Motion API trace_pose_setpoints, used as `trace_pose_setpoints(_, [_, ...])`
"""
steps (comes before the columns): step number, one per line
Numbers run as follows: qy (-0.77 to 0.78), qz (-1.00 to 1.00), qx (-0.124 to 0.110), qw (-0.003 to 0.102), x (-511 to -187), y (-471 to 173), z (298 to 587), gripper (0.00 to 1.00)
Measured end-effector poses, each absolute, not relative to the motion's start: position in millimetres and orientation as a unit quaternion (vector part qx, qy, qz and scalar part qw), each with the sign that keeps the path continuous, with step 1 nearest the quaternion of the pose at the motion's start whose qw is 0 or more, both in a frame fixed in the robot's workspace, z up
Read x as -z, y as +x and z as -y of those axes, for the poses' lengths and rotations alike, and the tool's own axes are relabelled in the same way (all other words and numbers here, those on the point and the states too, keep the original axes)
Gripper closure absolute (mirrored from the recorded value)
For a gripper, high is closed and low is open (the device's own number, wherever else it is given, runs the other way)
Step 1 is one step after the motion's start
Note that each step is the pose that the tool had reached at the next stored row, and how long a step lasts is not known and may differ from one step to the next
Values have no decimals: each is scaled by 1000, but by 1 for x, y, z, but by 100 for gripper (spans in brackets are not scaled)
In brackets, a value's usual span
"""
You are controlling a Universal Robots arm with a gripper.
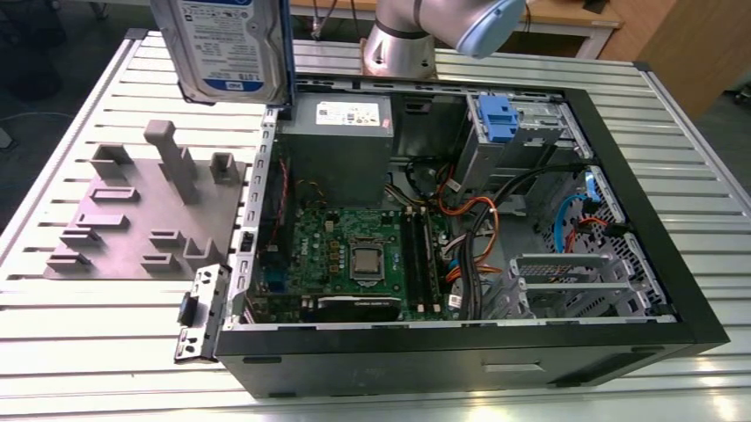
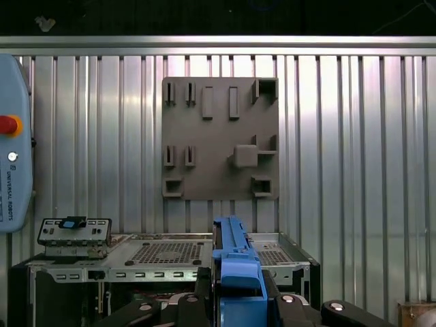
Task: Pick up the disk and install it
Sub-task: 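Pick up the disk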
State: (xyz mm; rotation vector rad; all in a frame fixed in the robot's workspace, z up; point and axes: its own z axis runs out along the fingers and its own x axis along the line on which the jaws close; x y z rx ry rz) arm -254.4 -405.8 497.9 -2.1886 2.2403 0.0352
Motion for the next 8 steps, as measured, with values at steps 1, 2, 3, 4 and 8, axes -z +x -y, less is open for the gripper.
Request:
trace_pose_setpoints(1, [-699,-715,-11,5,-498,-252,406,64])
trace_pose_setpoints(2, [-699,-715,-11,5,-498,-250,406,64])
trace_pose_setpoints(3, [-699,-715,-11,5,-498,-248,406,64])
trace_pose_setpoints(4, [-699,-715,-11,5,-498,-246,406,64])
trace_pose_setpoints(8, [-699,-715,-11,5,-498,-244,406,64])
